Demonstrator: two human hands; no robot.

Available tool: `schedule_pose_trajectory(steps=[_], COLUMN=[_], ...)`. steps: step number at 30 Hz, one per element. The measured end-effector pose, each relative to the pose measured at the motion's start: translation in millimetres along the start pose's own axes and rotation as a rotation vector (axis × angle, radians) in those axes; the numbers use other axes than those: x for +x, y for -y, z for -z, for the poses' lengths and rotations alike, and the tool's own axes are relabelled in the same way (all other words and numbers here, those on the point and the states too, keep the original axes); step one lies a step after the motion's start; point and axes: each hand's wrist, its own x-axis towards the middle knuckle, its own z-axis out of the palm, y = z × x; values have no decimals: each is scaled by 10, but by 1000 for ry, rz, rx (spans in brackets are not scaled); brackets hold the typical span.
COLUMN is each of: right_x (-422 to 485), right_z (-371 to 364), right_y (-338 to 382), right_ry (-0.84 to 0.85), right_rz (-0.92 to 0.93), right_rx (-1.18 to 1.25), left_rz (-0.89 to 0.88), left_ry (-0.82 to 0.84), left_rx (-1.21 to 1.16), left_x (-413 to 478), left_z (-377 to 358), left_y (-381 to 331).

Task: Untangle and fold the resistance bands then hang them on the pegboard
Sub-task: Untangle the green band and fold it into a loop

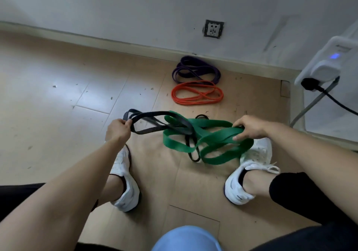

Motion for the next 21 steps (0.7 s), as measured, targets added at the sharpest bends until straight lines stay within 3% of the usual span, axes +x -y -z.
schedule_pose_trajectory(steps=[4, 7, 9, 11, 15, 19, 21], right_x=[-15, 5, 5, -20, -142, -283, -359], right_z=[187, 209, 217, 247, 401, 582, 686], right_y=[-16, 103, 211, 336, 624, 1014, 1203], right_ry=[-155, -224, -231, -223, -242, -341, -410], right_rz=[2, 42, 81, 137, 271, 420, 494], right_rx=[86, 142, 164, 191, 282, 338, 333], left_rz=[87, -34, -181, -343, -638, -582, -605], left_ry=[375, 329, 268, 263, 528, 768, 837], left_rx=[330, 578, 582, 415, -10, -492, -609], left_x=[-51, -116, -196, -294, -606, -894, -985], left_z=[134, 87, -19, -182, -382, -177, 37], left_y=[264, 151, -46, -301, -930, -1510, -1705])
